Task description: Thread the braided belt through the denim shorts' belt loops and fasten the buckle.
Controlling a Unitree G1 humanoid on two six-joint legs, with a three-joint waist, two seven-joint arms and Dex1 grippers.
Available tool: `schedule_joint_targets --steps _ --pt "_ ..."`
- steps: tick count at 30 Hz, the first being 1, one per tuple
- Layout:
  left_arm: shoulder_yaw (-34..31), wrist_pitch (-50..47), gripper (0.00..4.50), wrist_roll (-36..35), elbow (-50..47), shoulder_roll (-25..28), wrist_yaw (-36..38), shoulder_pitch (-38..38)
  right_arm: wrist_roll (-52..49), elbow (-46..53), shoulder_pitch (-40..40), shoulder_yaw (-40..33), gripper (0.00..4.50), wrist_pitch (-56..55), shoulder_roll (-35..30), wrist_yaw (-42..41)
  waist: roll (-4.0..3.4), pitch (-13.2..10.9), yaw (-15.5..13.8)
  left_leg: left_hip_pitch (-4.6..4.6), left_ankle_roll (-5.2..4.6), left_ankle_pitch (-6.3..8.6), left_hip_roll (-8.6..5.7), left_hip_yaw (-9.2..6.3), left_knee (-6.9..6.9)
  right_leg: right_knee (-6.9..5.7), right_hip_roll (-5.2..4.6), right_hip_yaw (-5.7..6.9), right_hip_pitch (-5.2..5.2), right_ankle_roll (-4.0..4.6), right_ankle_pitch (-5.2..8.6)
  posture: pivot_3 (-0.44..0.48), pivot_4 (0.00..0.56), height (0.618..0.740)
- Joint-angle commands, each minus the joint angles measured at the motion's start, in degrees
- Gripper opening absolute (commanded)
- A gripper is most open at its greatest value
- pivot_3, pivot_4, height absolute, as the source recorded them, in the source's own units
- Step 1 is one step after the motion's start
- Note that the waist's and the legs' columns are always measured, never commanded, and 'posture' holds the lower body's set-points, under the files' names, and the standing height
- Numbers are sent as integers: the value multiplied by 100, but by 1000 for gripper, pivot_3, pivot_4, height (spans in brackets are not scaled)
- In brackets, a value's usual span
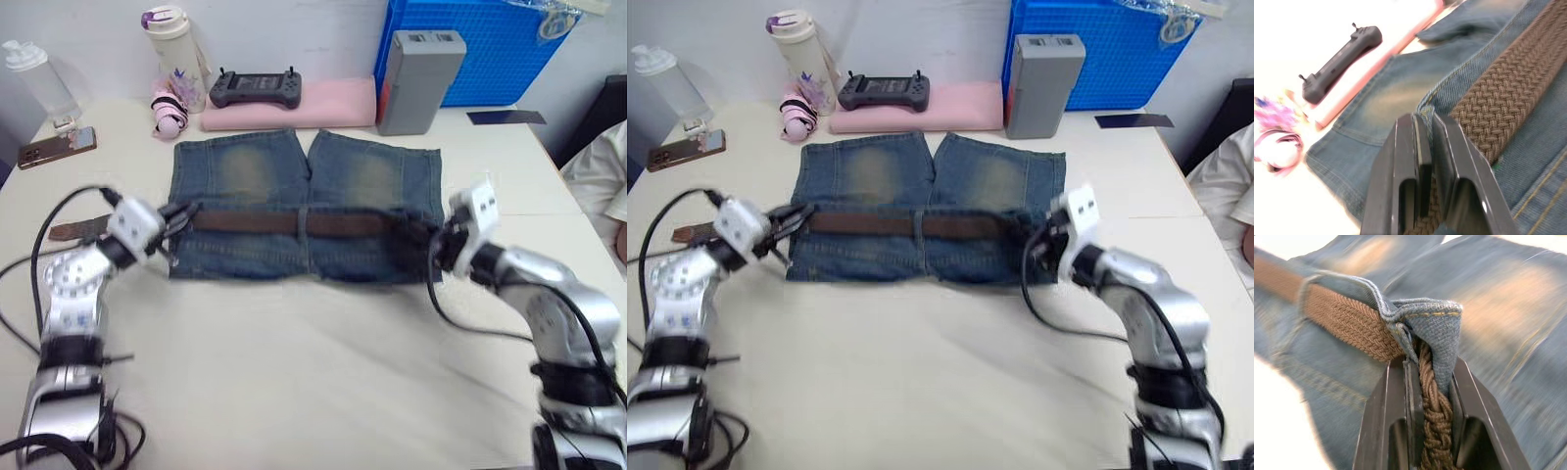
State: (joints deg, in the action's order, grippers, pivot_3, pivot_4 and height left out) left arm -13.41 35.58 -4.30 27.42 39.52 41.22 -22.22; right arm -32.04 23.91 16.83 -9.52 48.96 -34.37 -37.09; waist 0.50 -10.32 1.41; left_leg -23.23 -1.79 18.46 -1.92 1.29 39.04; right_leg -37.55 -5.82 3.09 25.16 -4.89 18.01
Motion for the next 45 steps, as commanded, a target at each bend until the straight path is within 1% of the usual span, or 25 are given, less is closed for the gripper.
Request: schedule_joint_targets --steps 1,4,6,7,8,10,12,14,17,18,19,20,21,23,24,28,30,31,33,34,36,37,40,42,45 --pt "-293 982 322 564 -1070 345 -366 857 -160 926 -755 -173 231 -31 -536 -370 -1 0 -1 2 -1 0 0 2 6 15 0 0 -15 0 0 0 150 725" --pt "-480 1470 322 882 -1378 462 -633 1712 -196 1365 -1406 -72 231 76 -1086 -636 -9 -5 1 72 -24 8 2 5 -1 88 -8 0 -105 -10 -8 0 150 725" --pt "-532 1548 322 864 -1509 546 -661 2201 -277 1519 -1625 -18 231 209 -1429 -806 -10 -6 3 167 -67 48 7 5 -32 125 -11 -2 -198 -11 -12 0 150 725" --pt "-552 1530 322 763 -1539 582 -649 2411 -319 1568 -1686 -19 231 243 -1566 -884 -8 -4 2 203 -63 53 10 5 -53 146 -12 -3 -237 -10 -12 0 150 725" --pt "-567 1467 640 626 -1581 627 -596 2630 -357 1599 -1728 -38 231 258 -1687 -952 -9 -4 -3 233 -45 61 13 5 -85 173 -12 -2 -263 -7 -16 0 150 725" --pt "-557 1325 1296 341 -1655 785 -401 2986 -406 1602 -1755 -116 231 219 -1866 -1069 -8 -3 -6 228 -53 55 16 4 -90 178 -12 2 -256 -5 -15 0 150 725" --pt "-517 1100 2136 94 -1814 965 -199 3267 -352 1555 -1806 -141 1269 117 -2071 -1211 -9 -3 -5 211 -55 48 18 3 -93 182 -11 8 -241 -1 -13 0 150 725" --pt "-480 546 3109 -361 -2071 1182 149 3565 -399 1583 -1944 -149 2175 55 -2367 -1550 -10 -3 -43 204 -31 37 18 2 -96 195 -11 17 -241 -1 -12 0 150 725" --pt "-436 -188 4444 -722 -2410 1599 734 3969 -458 1674 -2128 -173 3583 -165 -2664 -1987 -10 -3 -90 201 -40 48 18 3 -93 208 -12 24 -249 -1 -12 0 150 725" --pt "-462 -508 4500 -868 -2527 1701 882 4050 -468 1728 -2211 -188 4140 -240 -2769 -2152 -10 -3 -105 201 -43 52 18 4 -91 215 -12 26 -252 -1 -12 0 150 725" --pt "-519 -894 4500 -1145 -2687 1820 1085 4115 -515 1825 -2348 -248 4478 -304 -2919 -2398 -12 -3 -120 200 -46 54 18 5 -90 218 -12 26 -254 -1 -13 0 150 725" --pt "-570 -1153 4500 -1324 -2800 1893 1215 4141 -549 1884 -2443 -295 4478 -353 -3023 -2565 -12 -4 -137 203 -47 55 18 4 -89 224 -12 27 -260 -2 -13 0 150 725" --pt "-637 -1709 4500 -1645 -2956 2025 1410 4190 -649 1924 -2503 -425 4478 -419 -3104 -2776 -12 -4 -143 202 -48 57 18 3 -89 227 -12 28 -260 -2 -13 0 150 725" --pt "-843 -2738 4500 -2336 -3262 2292 1813 4232 -909 1787 -2369 -703 4478 -440 -3191 -3045 -9 -5 -138 202 -47 58 19 -1 -86 228 -12 29 -264 -2 -13 0 150 725" --pt "-965 -3283 4500 -2689 -3375 2398 1920 4182 -1093 1628 -2126 -825 4478 -408 -3188 -3095 -10 -5 -136 204 -47 58 19 -1 -86 228 -12 30 -266 -3 -13 0 150 725" --pt "-1369 -5397 4500 -4262 -3296 2901 2268 3112 -1863 1023 -857 -832 4478 -48 -3011 -2891 -15 -11 -118 208 -49 54 19 -4 -79 217 -12 29 -266 -6 -16 0 150 725" --pt "-1408 -6094 4500 -4716 -3212 3020 2427 2602 -2023 815 -321 -631 4478 123 -2890 -2681 -20 -14 -114 212 -45 53 21 -12 -84 211 -11 36 -265 -1 -13 0 150 725" --pt "-1238 -6222 4500 -4720 -3032 2967 2365 2134 -1915 638 43 -362 4478 261 -2735 -2402 -31 -14 -110 205 -37 49 21 -12 -90 212 -11 37 -257 0 -12 0 150 725" --pt "-668 -6142 4500 -4214 -2646 2738 2202 1321 -1321 242 682 383 4478 500 -2405 -1755 -35 -13 -102 205 -21 45 21 -10 -93 207 -10 38 -252 7 -8 0 150 725" --pt "-457 -6077 4500 -3983 -2527 2652 2182 1081 -1102 111 876 648 4478 577 -2311 -1560 -39 -14 -100 205 -20 44 20 -8 -96 206 -9 38 -250 7 -8 0 150 725" --pt "125 -5894 4500 -3335 -2308 2283 1956 595 -518 -300 1221 1252 4478 646 -2012 -1129 -41 -14 -107 193 -17 41 19 0 -95 195 -6 38 -235 7 -8 0 150 725" --pt "347 -5913 4500 -3183 -2253 2043 1858 384 -249 -516 1380 1544 4478 684 -1833 -919 -41 -14 -115 195 -17 33 19 1 -94 178 -5 40 -237 6 -8 0 150 725" --pt "631 -5969 4500 -2948 -2165 1640 1904 68 193 -891 1648 1976 4478 720 -1517 -679 -26 -11 -122 164 -23 29 18 9 -76 164 0 46 -210 2 -11 0 150 725" --pt "1031 -5717 4500 -2376 -1586 1329 1766 -277 572 -1247 1786 2397 4478 652 -1309 -612 -24 -10 -124 83 -24 30 19 4 -24 144 4 51 -139 -3 -14 0 150 725" --pt "1616 -5059 4500 -1384 -703 1134 1700 -650 949 -1560 1882 2821 4478 697 -1238 -686 -24 -10 -124 69 -28 31 17 8 5 136 6 67 -136 -10 -17 0 150 725"
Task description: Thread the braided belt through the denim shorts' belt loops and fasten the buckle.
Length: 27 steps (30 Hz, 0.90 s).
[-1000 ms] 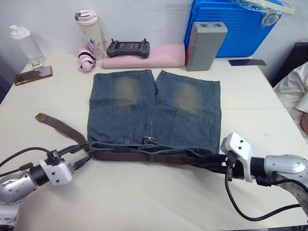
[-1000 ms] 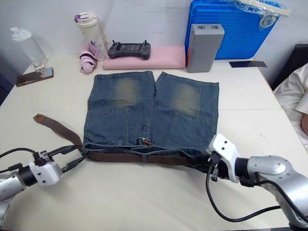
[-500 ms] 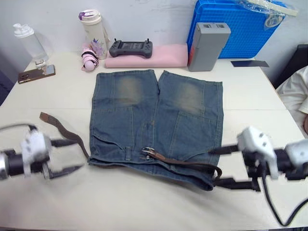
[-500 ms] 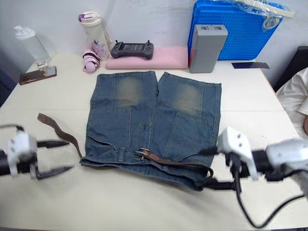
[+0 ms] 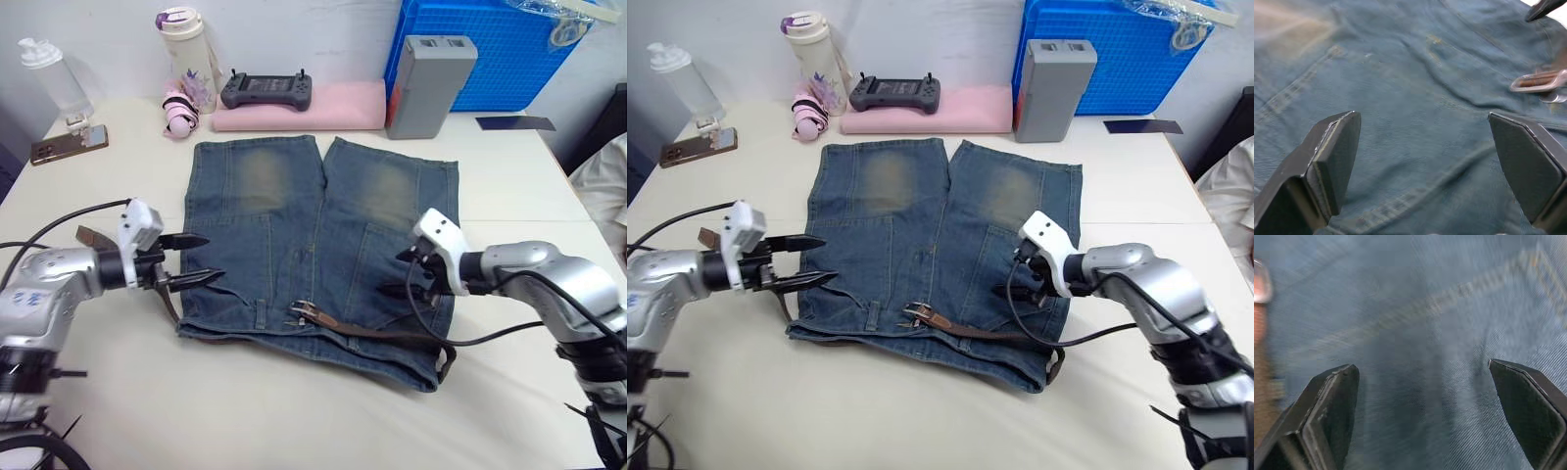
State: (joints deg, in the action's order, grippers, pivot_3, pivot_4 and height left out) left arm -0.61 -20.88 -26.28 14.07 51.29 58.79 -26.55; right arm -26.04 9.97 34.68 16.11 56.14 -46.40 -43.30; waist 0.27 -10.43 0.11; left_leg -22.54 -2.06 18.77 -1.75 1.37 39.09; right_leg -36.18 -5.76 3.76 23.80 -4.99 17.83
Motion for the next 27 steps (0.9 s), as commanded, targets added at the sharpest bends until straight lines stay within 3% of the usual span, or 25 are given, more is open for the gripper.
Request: schedule_joint_targets --steps 1,4,6,8,10,14,16,21,27 --pt "505 800 4500 1080 899 -77 -11 -283 399 -213 104 344 4478 54 -35 -123 3 2 10 6 -2 -1 -2 8 1 -2 0 -3 -3 -4 -2 0 150 725" --pt "820 1286 4500 1608 1428 -145 179 -338 529 -375 126 517 4478 257 37 -197 26 17 3 25 -9 -1 -1 18 2 0 -1 -8 -22 -12 -7 0 150 725" --pt "945 1491 4245 1793 1578 -181 326 -296 585 -459 95 535 3694 311 117 -201 34 35 4 41 -10 -1 0 13 5 -2 -10 -10 -36 -12 -7 0 150 725" --pt "1047 1701 3693 1960 1691 -212 392 -256 746 -477 43 647 2800 275 146 -178 30 57 7 48 -13 1 0 13 4 -2 -16 -14 -39 -12 -7 0 150 725" --pt "1093 1857 2673 2076 1780 -266 393 -260 894 -543 29 664 1676 253 229 -98 11 89 9 50 -13 2 0 12 3 -2 -18 -16 -40 -12 -7 0 150 725" --pt "1206 2161 1022 2453 2074 -424 196 -426 1396 -920 115 660 1 -35 387 226 -4 135 14 84 -14 3 0 18 -1 12 -22 -18 -67 -11 -7 0 150 725" --pt "1271 2372 163 2688 2356 -540 11 -607 1645 -1212 216 606 0 -282 505 413 -2 159 19 165 -35 31 0 19 -21 26 -28 -18 -144 -10 -6 0 150 725" --pt "1565 3193 163 3609 3606 -1049 -1327 -1581 2390 -2432 809 510 0 -1306 965 1144 -25 181 -4 246 -33 58 -1 21 -23 30 -47 -18 -226 -12 -15 0 150 725" --pt "1930 4058 163 4537 4859 -1357 -3025 -2567 2712 -3447 1343 285 0 -1946 1355 1519 -22 182 2 143 -19 1 -3 44 -25 0 -57 -5 -118 -11 -22 0 150 725"
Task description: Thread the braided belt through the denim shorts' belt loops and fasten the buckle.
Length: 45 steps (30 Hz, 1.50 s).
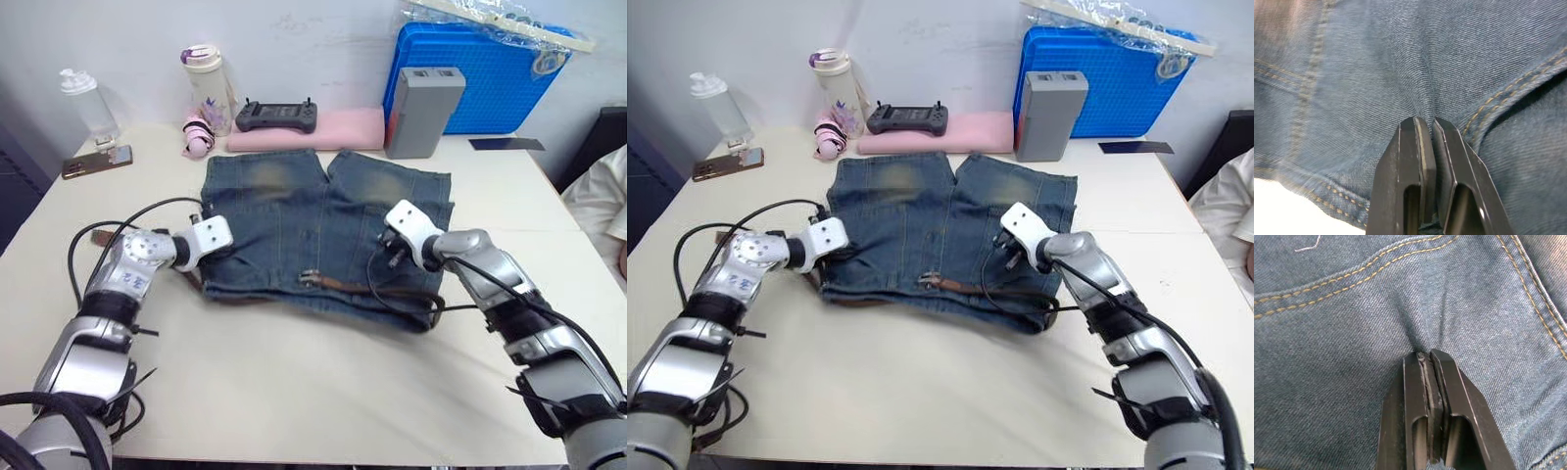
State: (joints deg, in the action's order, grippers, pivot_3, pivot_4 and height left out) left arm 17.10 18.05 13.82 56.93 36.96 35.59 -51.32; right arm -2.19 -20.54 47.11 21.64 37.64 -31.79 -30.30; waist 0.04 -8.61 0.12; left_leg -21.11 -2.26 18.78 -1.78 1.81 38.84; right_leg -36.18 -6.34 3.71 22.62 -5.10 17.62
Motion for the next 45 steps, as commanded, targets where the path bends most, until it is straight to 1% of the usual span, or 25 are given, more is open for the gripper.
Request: schedule_joint_targets --steps 1,3,6,8,10,11,12,13,15,17,19,22,24,25,26,27,28,29,31,32,33,35,37,42,45 --pt "189 280 163 610 670 61 -855 -164 341 -435 119 -269 0 -106 -88 190 1 0 2 -34 2 -11 -2 3 2 -28 1 1 37 -1 0 0 150 725" --pt "249 466 163 766 813 53 -1145 -285 360 -434 118 -289 0 -89 -65 137 2 -1 2 -58 -2 -11 -6 22 9 -76 -4 18 87 -1 -1 0 150 725" --pt "291 634 163 895 958 58 -1322 -373 393 -342 69 -299 0 -23 -52 78 7 -4 4 -72 -12 -4 -7 26 13 -64 -15 59 91 -2 -1 0 150 725" --pt "338 710 163 973 989 95 -1381 -382 366 -246 27 -322 0 75 -39 20 7 -5 7 -98 -19 -6 -7 28 28 -30 -20 76 93 -3 -1 0 150 725" --pt "250 817 163 909 873 207 -1391 -326 190 60 -35 -406 0 353 0 -133 7 -6 9 -100 -21 -8 -7 29 28 -26 -21 76 92 -6 -3 0 150 725" --pt "206 853 861 875 829 244 -1379 -304 130 181 -62 -456 0 471 22 -174 9 -10 14 -100 -20 -9 -6 29 28 -27 -21 76 94 -6 -3 0 150 725" --pt "180 873 1099 857 804 264 -1370 -291 102 262 -82 -492 0 555 37 -197 10 -12 19 -101 -20 -9 -6 28 27 -29 -21 76 97 -6 -3 0 150 725" --pt "180 857 1598 868 773 295 -1323 -279 114 402 -119 -473 0 670 16 -246 10 -12 21 -103 -19 -8 -4 28 26 -29 -21 76 100 -6 -3 0 150 725" --pt "68 754 2335 749 663 349 -1127 -235 148 763 -224 -404 0 943 -49 -370 9 -12 15 -104 -17 -7 -4 28 23 -28 -21 77 103 -6 -3 0 150 725" --pt "-265 528 3129 395 350 448 -880 -128 6 1183 -315 -508 0 1146 7 -478 9 -12 15 -106 -18 -4 -4 28 22 -28 -21 79 104 -6 -3 0 150 725" --pt "-740 98 3129 -113 -217 562 -622 81 -179 1597 -383 -716 0 1273 87 -534 8 -17 33 -109 -21 1 -4 28 22 -23 -21 79 106 -6 -3 0 150 725" --pt "-1558 -995 3129 -813 -1511 710 -529 593 -327 2089 -487 -1004 0 1231 99 -553 16 -50 59 -123 -21 4 -3 26 23 -22 -21 80 118 -6 -3 0 150 725" --pt "-2164 -1974 3167 -1217 -2622 884 -550 1104 -528 2451 -542 -1317 667 1227 109 -581 26 -93 77 -129 -21 4 -3 23 25 -23 -21 80 122 -6 -3 0 150 725" --pt "-2505 -2501 3399 -1414 -3171 939 -612 1367 -627 2600 -555 -1446 900 1299 85 -617 26 -120 116 -130 -20 4 -3 25 26 -21 -21 81 123 -6 -3 0 150 725" --pt "-2816 -3006 3716 -1618 -3702 982 -631 1645 -730 2730 -572 -1570 1455 1344 58 -657 28 -123 126 -133 -21 4 -2 21 26 -24 -21 78 124 -7 -4 0 150 725" --pt "-3010 -3371 3954 -1742 -4079 995 -646 1834 -797 2812 -586 -1637 1815 1385 35 -679 29 -124 139 -132 -21 4 -2 22 27 -24 -21 78 124 -7 -4 0 150 725" --pt "-3278 -3879 4314 -1865 -4524 1008 -699 2101 -965 2917 -588 -1808 2258 1385 44 -739 29 -125 140 -131 -20 4 -2 20 25 -25 -21 81 123 -7 -4 0 150 725" --pt "-3571 -4421 4500 -1999 -4946 989 -795 2328 -1125 3020 -578 -1972 2836 1319 50 -825 28 -126 143 -130 -20 4 -2 20 25 -25 -21 82 122 -7 -4 0 150 725" --pt "-4113 -5524 4500 -2271 -5538 908 -1027 2607 -1498 3271 -594 -2225 3639 1181 32 -1107 30 -131 141 -128 -21 4 -3 22 25 -23 -21 80 119 -7 -4 0 150 725" --pt "-4322 -5994 4500 -2376 -5692 876 -1111 2707 -1738 3403 -598 -2362 4343 1152 51 -1263 30 -132 141 -128 -21 4 -2 22 25 -21 -21 80 117 -7 -4 0 150 725" --pt "-4445 -6319 4500 -2445 -5806 857 -1170 2772 -1905 3488 -604 -2453 4445 1148 64 -1360 30 -132 137 -128 -21 4 -2 21 25 -21 -21 80 117 -7 -4 0 150 725" --pt "-4749 -6979 4500 -2551 -5918 712 -1438 2811 -2353 3768 -678 -2592 4445 1122 62 -1700 32 -135 133 -122 -18 2 -2 20 25 -21 -20 81 111 -8 -4 0 150 725" --pt "-5159 -7538 4500 -2689 -5967 345 -1907 2605 -2763 4021 -783 -2653 4445 1114 12 -2030 33 -136 105 -115 -16 2 -2 19 24 -21 -20 81 103 -7 -4 0 150 725" --pt "-5349 -7939 4500 -2733 -5800 -480 -2799 1962 -3138 4451 -1056 -2457 4445 1089 -101 -2285 71 -153 -28 -108 -15 3 -3 16 25 -15 -20 79 94 -12 -7 0 150 725" --pt "-5322 -7772 4500 -2555 -5364 -698 -3282 1651 -3244 4625 -1187 -2363 4445 1083 -136 -2301 74 -152 -51 -111 -13 4 -4 16 25 -8 -20 80 95 -14 -8 0 150 725"
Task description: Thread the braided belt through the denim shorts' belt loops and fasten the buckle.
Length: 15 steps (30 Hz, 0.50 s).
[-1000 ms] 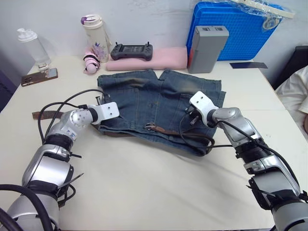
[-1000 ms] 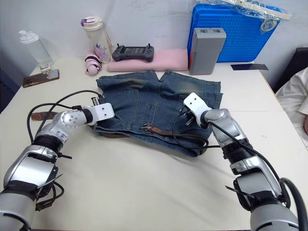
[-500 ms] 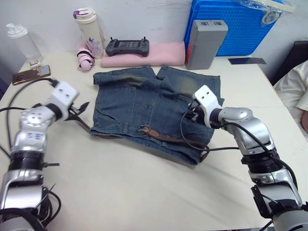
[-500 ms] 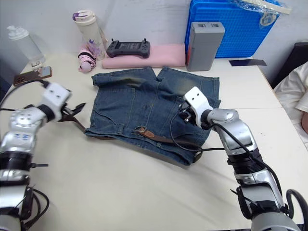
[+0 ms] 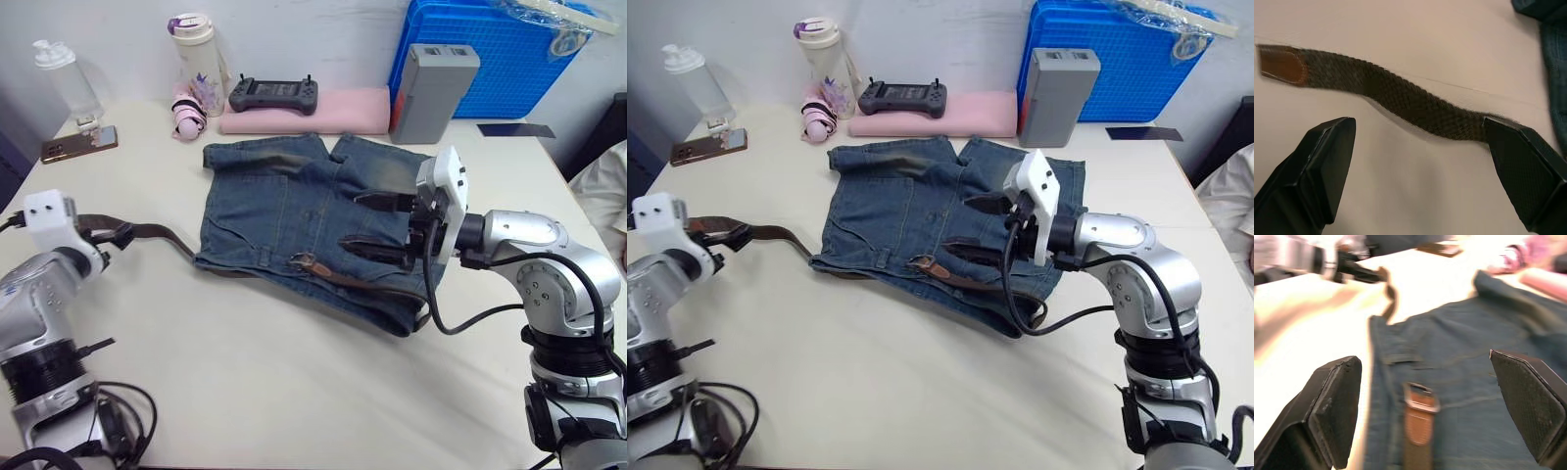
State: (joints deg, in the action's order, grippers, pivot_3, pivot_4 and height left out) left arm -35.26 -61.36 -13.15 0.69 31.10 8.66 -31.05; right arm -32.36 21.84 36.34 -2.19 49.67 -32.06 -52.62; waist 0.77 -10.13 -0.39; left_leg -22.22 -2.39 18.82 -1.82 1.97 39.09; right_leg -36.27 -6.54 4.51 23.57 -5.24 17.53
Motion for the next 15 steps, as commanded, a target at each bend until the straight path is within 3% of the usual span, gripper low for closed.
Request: schedule_joint_targets --steps 1,6,15 --pt "-86 248 4500 159 420 -135 -678 -462 -256 424 -140 45 4445 -108 -104 -58 3 1 -3 0 1 1 0 1 -1 7 0 0 0 0 0 0 150 725" --pt "-53 904 4500 349 1638 -113 -1324 -971 -590 747 -460 113 4445 0 -224 -136 3 1 31 0 4 4 0 4 -7 15 5 13 2 -1 -1 0 150 725" --pt "56 2087 4500 348 3355 -42 -1680 -1197 -1049 1097 -745 19 4445 -95 -424 -117 5 2 32 9 7 2 1 13 1 16 2 16 -7 -4 -2 0 150 725"
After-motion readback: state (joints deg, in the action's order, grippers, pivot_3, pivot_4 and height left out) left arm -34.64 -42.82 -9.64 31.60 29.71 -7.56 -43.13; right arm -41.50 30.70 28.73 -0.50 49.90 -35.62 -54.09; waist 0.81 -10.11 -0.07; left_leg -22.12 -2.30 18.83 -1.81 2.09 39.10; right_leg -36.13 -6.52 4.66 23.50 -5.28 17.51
